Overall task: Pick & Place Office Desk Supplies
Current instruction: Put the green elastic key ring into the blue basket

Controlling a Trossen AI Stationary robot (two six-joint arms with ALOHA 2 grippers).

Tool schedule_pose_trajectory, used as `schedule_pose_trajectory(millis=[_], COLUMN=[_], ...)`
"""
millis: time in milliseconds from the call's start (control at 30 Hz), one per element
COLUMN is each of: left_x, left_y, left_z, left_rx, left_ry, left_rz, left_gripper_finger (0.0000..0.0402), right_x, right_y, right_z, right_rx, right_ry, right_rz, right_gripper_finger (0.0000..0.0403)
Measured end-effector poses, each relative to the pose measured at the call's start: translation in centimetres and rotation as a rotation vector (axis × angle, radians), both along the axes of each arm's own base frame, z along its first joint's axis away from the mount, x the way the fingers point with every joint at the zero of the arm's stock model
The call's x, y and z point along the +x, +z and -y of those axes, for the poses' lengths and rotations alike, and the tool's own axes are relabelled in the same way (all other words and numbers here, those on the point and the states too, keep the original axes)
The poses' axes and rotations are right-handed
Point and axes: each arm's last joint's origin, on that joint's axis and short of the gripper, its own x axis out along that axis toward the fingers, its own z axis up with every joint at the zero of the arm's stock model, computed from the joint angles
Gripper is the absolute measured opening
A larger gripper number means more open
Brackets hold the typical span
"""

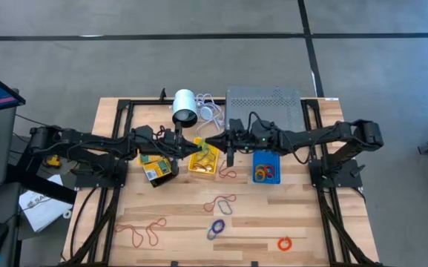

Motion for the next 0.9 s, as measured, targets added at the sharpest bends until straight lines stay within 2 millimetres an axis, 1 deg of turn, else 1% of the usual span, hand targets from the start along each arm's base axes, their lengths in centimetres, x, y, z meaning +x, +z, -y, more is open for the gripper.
schedule_pose_trajectory(millis=[300,467,567,767,900], left_x=[0.0,0.0,0.0,-0.1,-0.1], left_y=[0.1,0.1,0.3,1.2,1.2], left_z=[0.0,0.0,0.2,0.3,0.3], left_rx=[0.001,-0.001,0.003,-0.011,-0.021], left_ry=[0.003,0.002,-0.006,-0.015,-0.015], left_rz=[0.006,0.012,0.036,0.13,0.13], left_gripper_finger=[0.0019,0.0027,0.0055,0.0144,0.0194], right_x=[-0.4,-1.1,-1.3,-1.1,-1.0], right_y=[0.6,1.6,1.8,1.4,1.2], right_z=[0.0,0.0,0.0,-0.2,-0.3], right_rx=[-0.002,-0.012,-0.012,-0.003,-0.003], right_ry=[0.0,-0.001,-0.001,0.005,0.006], right_rz=[0.011,0.032,0.025,0.003,-0.007], right_gripper_finger=[0.0001,0.0,0.0,0.0,0.0])
